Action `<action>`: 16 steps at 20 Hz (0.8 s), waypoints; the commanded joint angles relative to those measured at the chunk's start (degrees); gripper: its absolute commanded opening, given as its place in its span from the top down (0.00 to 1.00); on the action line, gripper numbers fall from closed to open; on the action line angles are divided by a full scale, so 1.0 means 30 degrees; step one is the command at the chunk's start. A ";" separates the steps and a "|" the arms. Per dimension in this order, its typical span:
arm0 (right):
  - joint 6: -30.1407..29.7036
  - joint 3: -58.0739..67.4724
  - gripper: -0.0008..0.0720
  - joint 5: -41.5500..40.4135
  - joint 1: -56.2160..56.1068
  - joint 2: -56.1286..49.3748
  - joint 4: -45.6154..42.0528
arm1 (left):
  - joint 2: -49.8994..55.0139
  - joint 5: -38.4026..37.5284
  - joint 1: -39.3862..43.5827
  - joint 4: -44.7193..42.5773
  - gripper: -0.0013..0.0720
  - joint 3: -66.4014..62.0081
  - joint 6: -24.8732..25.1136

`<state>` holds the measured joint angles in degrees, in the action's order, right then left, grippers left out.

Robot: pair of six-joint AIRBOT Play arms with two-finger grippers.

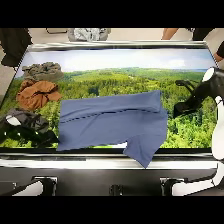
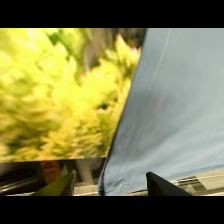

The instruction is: Fold the shirts.

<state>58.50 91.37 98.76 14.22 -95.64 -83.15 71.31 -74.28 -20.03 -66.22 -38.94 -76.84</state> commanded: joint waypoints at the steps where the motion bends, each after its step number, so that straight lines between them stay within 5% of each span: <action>1: -0.0189 -0.1355 0.23 -0.0219 0.0036 0.0627 -0.0022 | -0.0816 0.1872 -0.0080 0.1107 0.27 0.2186 0.0627; 3: -0.0321 -0.2586 0.23 -0.1027 0.0080 0.1341 -0.0036 | -0.0816 0.2288 -0.0073 0.1610 0.32 0.2324 0.0619; 5: -0.0823 -0.5071 0.23 -0.2084 0.0080 0.2463 -0.0102 | -0.0816 0.2419 -0.0073 0.1807 0.50 0.2492 0.0627; 8: -0.1180 -0.9398 0.30 -0.3723 0.0073 0.4430 0.0794 | -0.0816 0.2346 0.0058 0.1807 0.95 0.2514 0.0634; 16: -0.2390 -1.6677 0.28 -0.7592 0.0080 0.7548 0.4408 | -0.0860 0.2237 0.0051 0.1807 0.95 0.2506 0.0991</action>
<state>52.86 47.05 80.55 14.46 -74.72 -76.34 68.77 -67.55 -19.90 -60.55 -31.46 -74.37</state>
